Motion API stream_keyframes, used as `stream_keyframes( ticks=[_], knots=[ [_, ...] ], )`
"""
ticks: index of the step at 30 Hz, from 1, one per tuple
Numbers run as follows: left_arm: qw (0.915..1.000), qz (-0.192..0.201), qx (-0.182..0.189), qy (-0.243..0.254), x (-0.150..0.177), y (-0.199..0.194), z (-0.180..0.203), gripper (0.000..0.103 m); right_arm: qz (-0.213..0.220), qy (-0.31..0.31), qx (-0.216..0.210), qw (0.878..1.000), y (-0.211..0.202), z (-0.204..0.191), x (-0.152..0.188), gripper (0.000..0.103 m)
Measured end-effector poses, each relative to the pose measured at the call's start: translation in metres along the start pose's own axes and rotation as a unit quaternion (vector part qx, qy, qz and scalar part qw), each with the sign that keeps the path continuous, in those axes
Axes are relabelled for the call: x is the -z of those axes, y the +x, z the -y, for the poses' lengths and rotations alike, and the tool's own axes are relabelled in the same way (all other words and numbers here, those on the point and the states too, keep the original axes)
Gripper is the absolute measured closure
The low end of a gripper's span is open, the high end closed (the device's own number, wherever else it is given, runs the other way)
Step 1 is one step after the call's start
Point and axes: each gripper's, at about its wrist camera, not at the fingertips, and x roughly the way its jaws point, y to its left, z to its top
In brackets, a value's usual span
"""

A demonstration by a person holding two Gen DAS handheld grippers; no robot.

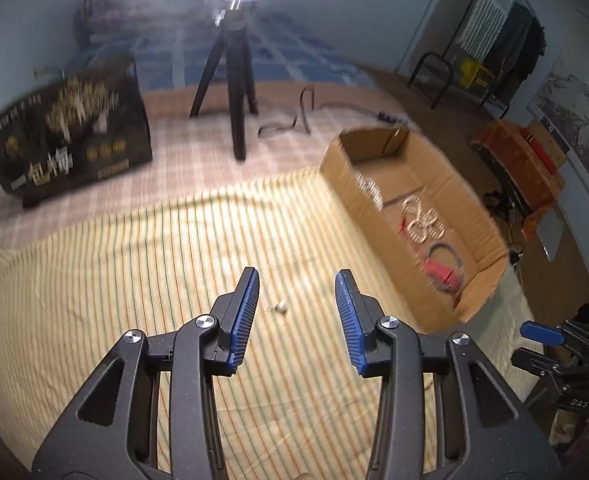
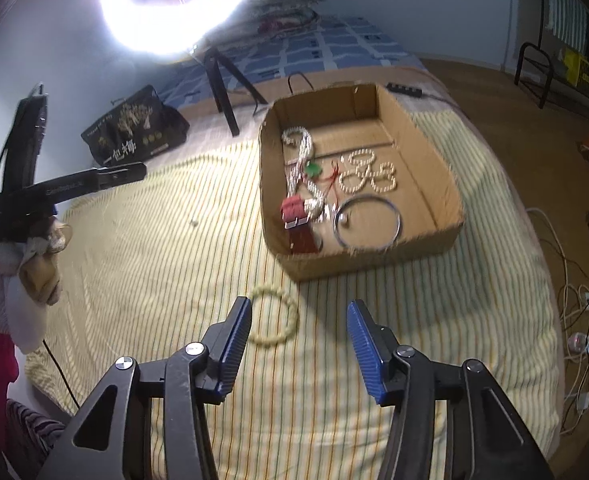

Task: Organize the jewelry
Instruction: 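Move the left tool to the second pearl earring while the right tool approaches the cream bead bracelet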

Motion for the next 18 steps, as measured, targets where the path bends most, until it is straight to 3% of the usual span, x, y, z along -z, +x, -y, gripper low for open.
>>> stream_keyframes(
  ticks=[7, 15, 18],
  knots=[
    [0.9981, -0.047, -0.006, -0.038, 0.018, 0.036, -0.020, 0.063, -0.039, 0.011, 0.000, 0.999, 0.029, 0.000, 0.012, 0.054],
    [0.9948, -0.069, -0.003, -0.076, 0.019, 0.059, -0.027, 0.063, -0.068, 0.025, -0.005, 0.997, 0.052, 0.003, 0.016, 0.055],
    [0.9947, -0.071, -0.005, -0.074, 0.019, 0.065, -0.020, 0.063, -0.075, 0.023, 0.001, 0.997, 0.059, 0.003, 0.019, 0.060]
  ],
)
